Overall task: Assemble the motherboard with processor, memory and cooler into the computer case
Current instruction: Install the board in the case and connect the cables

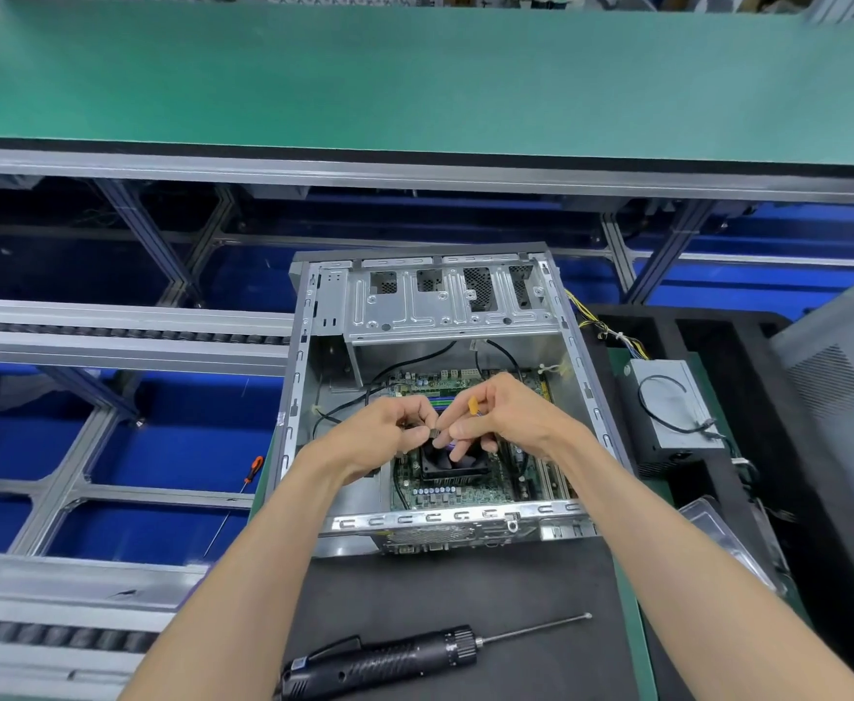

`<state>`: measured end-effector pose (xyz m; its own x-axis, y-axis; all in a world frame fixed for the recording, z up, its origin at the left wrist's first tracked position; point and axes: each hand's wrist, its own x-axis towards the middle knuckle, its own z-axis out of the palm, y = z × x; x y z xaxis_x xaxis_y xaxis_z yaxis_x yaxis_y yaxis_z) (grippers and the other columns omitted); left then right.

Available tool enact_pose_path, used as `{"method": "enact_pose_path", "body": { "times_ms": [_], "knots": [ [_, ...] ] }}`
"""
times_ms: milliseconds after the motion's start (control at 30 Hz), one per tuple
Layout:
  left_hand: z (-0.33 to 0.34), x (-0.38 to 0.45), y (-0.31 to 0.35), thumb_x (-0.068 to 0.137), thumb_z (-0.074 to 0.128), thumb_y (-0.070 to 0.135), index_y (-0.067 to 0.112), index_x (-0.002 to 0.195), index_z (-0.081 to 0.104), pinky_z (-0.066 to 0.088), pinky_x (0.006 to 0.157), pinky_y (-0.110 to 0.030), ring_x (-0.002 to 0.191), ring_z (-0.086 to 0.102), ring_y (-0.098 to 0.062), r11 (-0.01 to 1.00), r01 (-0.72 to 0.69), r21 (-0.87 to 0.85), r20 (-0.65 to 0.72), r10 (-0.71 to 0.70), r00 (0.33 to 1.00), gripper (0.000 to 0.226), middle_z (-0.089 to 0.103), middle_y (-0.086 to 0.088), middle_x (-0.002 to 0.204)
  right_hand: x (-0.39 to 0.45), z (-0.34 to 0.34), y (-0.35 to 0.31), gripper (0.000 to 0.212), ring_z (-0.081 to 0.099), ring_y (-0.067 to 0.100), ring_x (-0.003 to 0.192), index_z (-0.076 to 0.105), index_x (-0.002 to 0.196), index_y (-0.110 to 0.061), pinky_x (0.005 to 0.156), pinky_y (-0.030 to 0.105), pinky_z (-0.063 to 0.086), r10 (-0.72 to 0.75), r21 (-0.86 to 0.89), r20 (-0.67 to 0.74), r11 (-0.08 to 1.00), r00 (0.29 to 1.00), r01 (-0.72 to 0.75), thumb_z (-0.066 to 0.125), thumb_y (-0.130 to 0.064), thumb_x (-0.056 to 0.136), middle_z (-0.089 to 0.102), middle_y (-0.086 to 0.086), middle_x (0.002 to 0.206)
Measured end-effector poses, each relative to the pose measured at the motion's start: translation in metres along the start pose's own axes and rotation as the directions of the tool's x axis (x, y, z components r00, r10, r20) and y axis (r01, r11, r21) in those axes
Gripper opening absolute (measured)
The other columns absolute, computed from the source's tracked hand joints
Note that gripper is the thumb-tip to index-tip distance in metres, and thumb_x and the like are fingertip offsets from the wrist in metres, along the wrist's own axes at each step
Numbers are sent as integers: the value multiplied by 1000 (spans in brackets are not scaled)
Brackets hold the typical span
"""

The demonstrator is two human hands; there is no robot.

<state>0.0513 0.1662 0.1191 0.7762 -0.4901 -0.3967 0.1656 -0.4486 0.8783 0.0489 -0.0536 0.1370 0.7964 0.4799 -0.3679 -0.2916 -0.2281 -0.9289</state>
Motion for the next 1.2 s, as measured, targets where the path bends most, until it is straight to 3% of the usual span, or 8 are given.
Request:
{"method": "enact_pose_path", "body": {
  "times_ms": [233, 400, 533, 700, 833, 967, 1100, 1200],
  "knots": [
    [-1, -1, 0, 99, 53, 11, 26, 87, 63, 29, 77, -42, 82, 38, -25, 1000, 5, -8, 11, -5, 1000, 22, 54, -1, 85, 1, 1, 0, 4, 76, 28, 77, 73, 93, -1, 50, 22, 40, 12, -37, -7, 999, 1000, -13, 69, -1, 91, 77, 18, 91],
    [-1, -3, 7, 89, 63, 25, 24, 81, 71, 33, 75, -40, 79, 42, -24, 998, 55, 6, -21, -55, 998, 11, 54, -10, 81, 3, 10, 0, 34, 74, 25, 67, 73, 85, -2, 46, 19, 37, 38, -122, -4, 992, 999, -38, 82, -34, 83, 76, 17, 81],
    [-1, -7, 10, 88, 73, 15, 23, 84, 76, 43, 70, -36, 72, 51, -19, 999, 26, -27, -67, -28, 997, 10, 62, -3, 75, 2, 8, 2, 21, 73, 26, 65, 71, 84, 2, 47, 19, 39, 48, -175, -6, 983, 999, -49, 77, -17, 87, 76, 17, 78],
    [0, -11, 15, 74, 86, 10, 24, 82, 81, 46, 61, -15, 62, 59, -6, 999, -11, 42, -47, 13, 999, 17, 70, 3, 71, -1, 6, 2, 16, 74, 25, 67, 71, 91, 9, 48, 22, 41, 138, -201, 57, 972, 989, -124, 64, -4, 95, 77, 18, 82],
    [2, -10, 14, 70, 88, 7, 23, 81, 81, 53, 65, -18, 67, 67, -8, 996, -65, 55, -67, 69, 995, 20, 75, 1, 73, 1, 7, 1, 17, 72, 25, 64, 67, 91, 8, 47, 23, 39, 185, -201, 55, 965, 981, -170, 57, -1, 99, 76, 19, 82],
    [3, -8, 10, 78, 83, 14, 31, 76, 80, 40, 53, -13, 51, 48, -2, 989, -75, 127, -124, 91, 988, 17, 67, 8, 59, 0, 5, 0, 14, 70, 20, 60, 69, 89, 3, 44, 20, 35, 169, -189, 65, 970, 984, -154, 57, 0, 96, 77, 19, 85],
    [2, -7, 8, 88, 72, 6, 22, 79, 74, 45, 60, -22, 61, 53, -8, 997, -80, 10, -85, 80, 993, 19, 66, 10, 68, -1, 3, 1, 5, 70, 19, 62, 70, 87, -2, 48, 19, 36, 125, -177, 68, 978, 990, -111, 66, -2, 90, 77, 17, 85],
    [2, -7, 9, 93, 65, 3, 16, 85, 70, 44, 65, -21, 64, 53, -5, 995, -82, -54, -40, 80, 996, 16, 65, 11, 72, 0, 2, 1, 7, 71, 20, 63, 72, 85, -2, 48, 19, 36, 79, -153, 82, 986, 993, -66, 68, -3, 90, 77, 17, 84]
  ]
}}
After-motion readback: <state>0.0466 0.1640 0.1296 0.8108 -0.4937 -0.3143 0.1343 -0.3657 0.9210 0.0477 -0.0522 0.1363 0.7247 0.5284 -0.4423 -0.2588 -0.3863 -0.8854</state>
